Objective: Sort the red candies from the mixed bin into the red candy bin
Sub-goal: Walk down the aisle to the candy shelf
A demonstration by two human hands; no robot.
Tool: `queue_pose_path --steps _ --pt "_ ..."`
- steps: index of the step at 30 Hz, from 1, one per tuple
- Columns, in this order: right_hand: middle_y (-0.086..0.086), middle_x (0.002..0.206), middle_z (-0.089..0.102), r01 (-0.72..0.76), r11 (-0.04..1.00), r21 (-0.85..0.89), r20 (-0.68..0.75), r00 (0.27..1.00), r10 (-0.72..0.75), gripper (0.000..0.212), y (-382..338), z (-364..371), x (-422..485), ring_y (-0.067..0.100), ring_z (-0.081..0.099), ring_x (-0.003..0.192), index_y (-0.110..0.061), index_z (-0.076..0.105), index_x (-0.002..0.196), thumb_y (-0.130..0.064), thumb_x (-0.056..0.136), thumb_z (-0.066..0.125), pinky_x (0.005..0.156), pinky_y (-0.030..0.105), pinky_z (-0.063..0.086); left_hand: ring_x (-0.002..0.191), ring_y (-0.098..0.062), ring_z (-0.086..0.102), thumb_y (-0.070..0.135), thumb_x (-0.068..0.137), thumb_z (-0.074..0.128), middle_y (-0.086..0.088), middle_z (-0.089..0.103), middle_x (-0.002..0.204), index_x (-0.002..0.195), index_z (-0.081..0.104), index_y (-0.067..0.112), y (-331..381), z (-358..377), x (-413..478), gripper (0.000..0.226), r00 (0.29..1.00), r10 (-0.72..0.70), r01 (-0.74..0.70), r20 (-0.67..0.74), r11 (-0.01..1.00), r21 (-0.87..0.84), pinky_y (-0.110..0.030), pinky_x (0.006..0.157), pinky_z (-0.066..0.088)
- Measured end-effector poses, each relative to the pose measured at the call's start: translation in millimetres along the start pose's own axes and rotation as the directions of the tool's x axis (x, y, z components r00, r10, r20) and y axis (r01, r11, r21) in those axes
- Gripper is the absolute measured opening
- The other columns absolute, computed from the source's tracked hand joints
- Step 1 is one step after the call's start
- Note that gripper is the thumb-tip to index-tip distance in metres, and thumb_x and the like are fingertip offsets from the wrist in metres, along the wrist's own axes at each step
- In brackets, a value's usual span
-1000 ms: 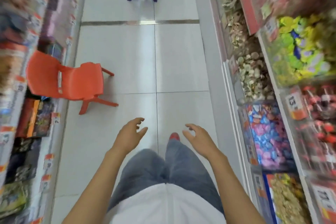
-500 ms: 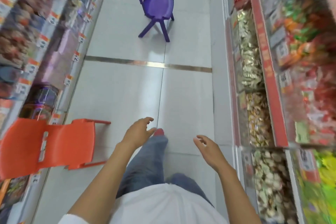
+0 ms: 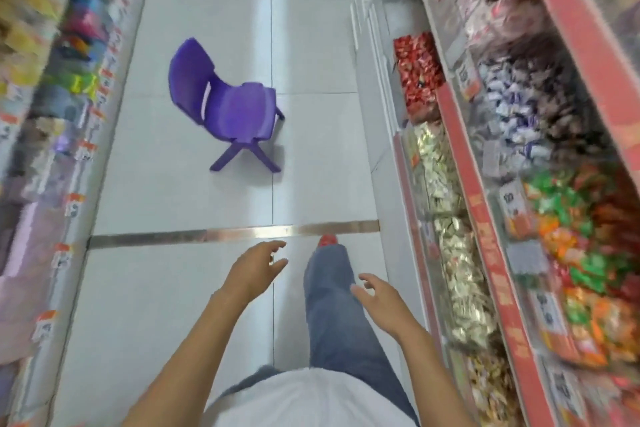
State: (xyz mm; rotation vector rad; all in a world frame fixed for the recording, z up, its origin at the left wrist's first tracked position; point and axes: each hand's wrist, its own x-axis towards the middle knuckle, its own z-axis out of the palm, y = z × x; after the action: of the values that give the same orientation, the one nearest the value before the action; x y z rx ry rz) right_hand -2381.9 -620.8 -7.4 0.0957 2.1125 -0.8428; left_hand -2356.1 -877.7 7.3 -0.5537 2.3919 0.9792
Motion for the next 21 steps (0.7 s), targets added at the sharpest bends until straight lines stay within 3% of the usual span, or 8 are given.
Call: queue_pose_path --steps 6,11,14,17,21 --pt "0.002 0.137 0.052 0.023 0.999 0.031 -0.116 0.993 -0.019 0.049 -123.1 -147.3 128.8 0.02 0.049 0.126 -0.021 0.045 0.139 -0.043 0.095 0.051 0.105 0.032 0.038 0.107 -0.017 0.06 0.03 0.092 0.059 -0.001 0.058 0.126 0.131 0.052 0.023 125.7 -107.2 181.0 0.041 0.997 0.071 -0.07 -0.011 0.996 0.059 -0.03 0.09 0.044" --pt "0.006 0.139 0.047 0.061 0.993 0.099 -0.155 0.987 -0.045 0.059 -190.4 -216.1 209.9 0.02 0.047 0.126 -0.026 0.03 0.147 -0.04 0.094 0.052 0.102 0.032 0.039 0.104 -0.016 0.059 0.03 0.093 0.056 0.0 0.059 0.121 0.13 0.053 0.022 210.0 -163.7 305.9 0.038 0.983 0.175 -0.18 0.053 0.978 0.103 -0.03 0.09 0.046" --pt "0.004 0.139 0.045 0.055 0.98 0.191 -0.201 0.979 -0.016 0.062 -225.7 -259.3 286.1 0.018 0.044 0.127 -0.027 0.026 0.148 -0.041 0.094 0.053 0.099 0.029 0.038 0.098 -0.014 0.058 0.029 0.092 0.056 0.002 0.057 0.118 0.13 0.053 0.023 262.4 -191.7 412.8 0.038 0.957 0.259 -0.277 0.13 0.95 0.146 -0.019 0.08 0.046" --pt "0.003 0.139 0.045 0.023 0.948 0.319 -0.317 0.945 0.084 0.06 -252.1 -300.9 366.2 0.017 0.046 0.125 -0.027 0.03 0.147 -0.039 0.093 0.055 0.099 0.029 0.038 0.108 -0.014 0.056 0.032 0.093 0.054 0.005 0.056 0.127 0.132 0.05 0.029 309.4 -213.7 524.2 0.039 0.902 0.36 -0.42 0.24 0.862 0.285 -0.023 0.091 0.04" --pt "0.004 0.143 0.045 -0.065 0.897 0.437 -0.43 0.861 0.271 0.056 -278.8 -332.2 433.6 0.02 0.044 0.129 -0.021 0.032 0.146 -0.032 0.096 0.053 0.103 0.031 0.036 0.116 -0.019 0.056 0.035 0.095 0.05 0.003 0.053 0.132 0.135 0.046 0.029 378.5 -241.1 640.1 0.04 0.778 0.404 -0.616 0.481 0.639 0.46 -0.035 0.099 0.043"
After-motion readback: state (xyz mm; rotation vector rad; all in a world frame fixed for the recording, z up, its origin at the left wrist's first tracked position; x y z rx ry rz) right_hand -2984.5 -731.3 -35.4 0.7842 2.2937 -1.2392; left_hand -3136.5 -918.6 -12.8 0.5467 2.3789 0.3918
